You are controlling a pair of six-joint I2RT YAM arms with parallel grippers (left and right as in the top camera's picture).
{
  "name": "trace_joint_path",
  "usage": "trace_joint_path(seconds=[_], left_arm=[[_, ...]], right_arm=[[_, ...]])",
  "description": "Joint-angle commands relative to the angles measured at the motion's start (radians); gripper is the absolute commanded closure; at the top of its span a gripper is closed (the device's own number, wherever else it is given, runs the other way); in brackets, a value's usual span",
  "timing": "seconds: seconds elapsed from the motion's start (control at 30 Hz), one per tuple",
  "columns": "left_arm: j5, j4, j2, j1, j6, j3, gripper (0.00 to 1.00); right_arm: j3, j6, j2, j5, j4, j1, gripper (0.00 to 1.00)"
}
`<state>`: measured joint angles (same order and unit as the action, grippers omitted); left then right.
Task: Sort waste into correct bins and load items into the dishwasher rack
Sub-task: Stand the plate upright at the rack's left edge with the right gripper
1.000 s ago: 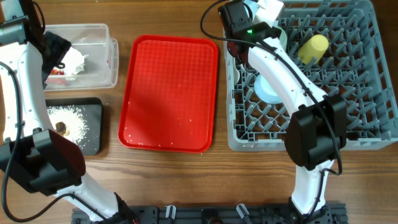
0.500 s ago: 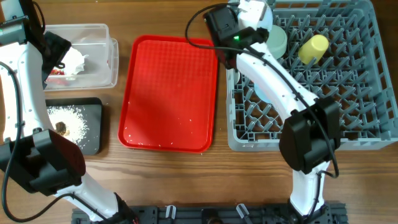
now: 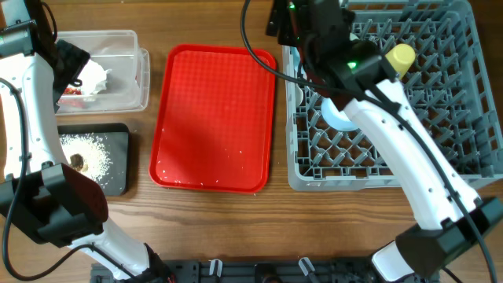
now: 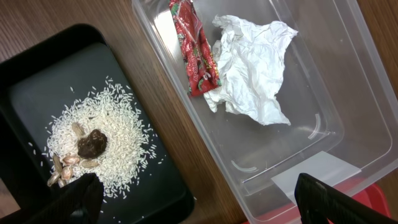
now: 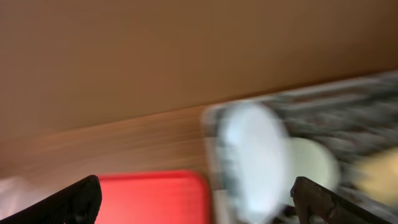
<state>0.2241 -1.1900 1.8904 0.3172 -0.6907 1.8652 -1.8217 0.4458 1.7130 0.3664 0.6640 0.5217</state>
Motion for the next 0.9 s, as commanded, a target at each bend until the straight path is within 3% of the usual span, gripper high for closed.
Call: trace_joint_path(seconds=[0.0,0.2,0.37,0.47,0.53,0.73,0.8,0.87], left_arm=[[0.020,-0.003,0.004,0.002,0.002,0.003,0.00],[0.020,-0.003,0.004,0.002,0.001,0.003,0.00],[0.020,-0.003,0.004,0.002,0.001,0.003,0.00],[0.020,-0.003,0.004,0.002,0.002,0.003,0.00],[0.020,-0.003,0.004,0.002,0.002,0.003,0.00],[0.020,-0.003,0.004,0.002,0.002,0.003,0.00],[0.020,-0.003,0.004,0.002,0.002,0.003,0.00],[0.020,-0.003,0.004,0.002,0.002,0.003,0.00]], right_arm=[[-0.003,-0.072,0.021,-0.470,-0.053,0.012,0.00],[-0.002,-0.079,0.155,-0.558,-0.137,0.082,0.03],[-0.002,-0.079,0.291,-0.531,-0.087,0.130,0.22],[-0.002,-0.078,0.326,-0.522,-0.023,0.134,0.42],[-0.002,-0.078,0.335,-0.487,0.025,0.134,0.48],[-0.002,-0.075,0.342,-0.408,0.153,0.134,0.50],[-0.002,-0.071,0.353,-0.407,0.189,0.134,0.53],[-0.002,-0.059,0.363,-0.407,0.222,0.134,0.65]])
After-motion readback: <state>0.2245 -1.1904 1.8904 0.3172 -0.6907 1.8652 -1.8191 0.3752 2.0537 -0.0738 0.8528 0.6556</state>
